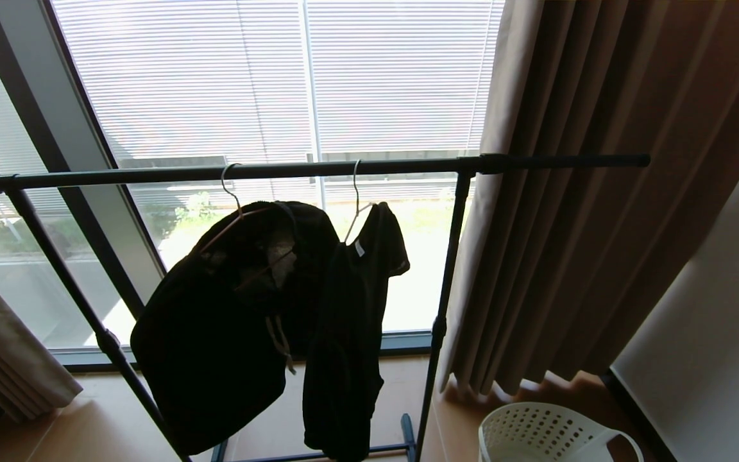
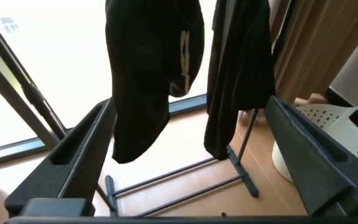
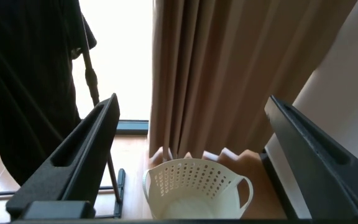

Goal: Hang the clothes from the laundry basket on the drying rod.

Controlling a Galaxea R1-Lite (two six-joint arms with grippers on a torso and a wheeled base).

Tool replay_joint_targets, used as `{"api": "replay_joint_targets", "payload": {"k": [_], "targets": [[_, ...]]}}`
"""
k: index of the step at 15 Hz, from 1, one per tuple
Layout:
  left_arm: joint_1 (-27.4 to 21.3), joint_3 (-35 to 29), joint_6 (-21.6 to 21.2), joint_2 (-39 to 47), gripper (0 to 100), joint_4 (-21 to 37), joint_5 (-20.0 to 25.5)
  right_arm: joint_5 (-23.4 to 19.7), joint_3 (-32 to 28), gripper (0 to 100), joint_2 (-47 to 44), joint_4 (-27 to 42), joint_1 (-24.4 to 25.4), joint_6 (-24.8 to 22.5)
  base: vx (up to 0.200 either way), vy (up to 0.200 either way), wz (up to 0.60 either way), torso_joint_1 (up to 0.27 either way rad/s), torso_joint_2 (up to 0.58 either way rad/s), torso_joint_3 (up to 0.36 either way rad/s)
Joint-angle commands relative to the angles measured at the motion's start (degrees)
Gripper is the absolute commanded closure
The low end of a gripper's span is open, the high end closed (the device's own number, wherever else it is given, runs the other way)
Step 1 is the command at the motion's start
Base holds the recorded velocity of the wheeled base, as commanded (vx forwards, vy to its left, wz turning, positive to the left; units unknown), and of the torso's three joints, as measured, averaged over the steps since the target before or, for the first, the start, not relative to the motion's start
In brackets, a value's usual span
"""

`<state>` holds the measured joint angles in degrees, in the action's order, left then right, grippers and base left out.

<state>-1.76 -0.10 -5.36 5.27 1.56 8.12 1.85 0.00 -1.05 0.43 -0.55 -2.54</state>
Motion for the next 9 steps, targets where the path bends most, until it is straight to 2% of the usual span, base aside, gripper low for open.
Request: {"api": "replay_joint_targets", "payload": {"k": [1,2,3,5,7,9], "targets": [[4.8,0.1,-0.4,-0.7,0,0.5,0.1,-0.1,0.0,0,-1.5,0.0,0.3,0.2,0.000,0.000,0.00,0.000,0.00,0.000],[3.2,0.0,0.6,-1.7,0,0.5,1.3,-1.1,0.0,0,-0.8,-0.1,1.2,0.3,0.000,0.000,0.00,0.000,0.00,0.000],[0.8,-0.1,2.3,-4.2,0,0.6,4.7,-2.7,0.0,0,0.1,0.0,1.1,0.3,0.000,0.000,0.00,0.000,0.00,0.000],[0.5,-0.2,1.4,-3.3,0,1.3,5.6,-4.3,0.0,0,-0.1,0.1,1.0,-0.2,0.000,0.000,0.00,0.000,0.00,0.000],[1.4,-0.1,1.4,-4.7,0,1.2,5.0,-4.2,0.0,0,0.7,-0.6,1.0,-0.2,0.000,0.000,0.00,0.000,0.00,0.000],[1.5,-0.1,1.4,-4.8,0,1.3,0.7,-2.6,0.0,0,0.7,-1.3,1.0,0.1,0.000,0.000,0.00,0.000,0.00,0.000]]}}
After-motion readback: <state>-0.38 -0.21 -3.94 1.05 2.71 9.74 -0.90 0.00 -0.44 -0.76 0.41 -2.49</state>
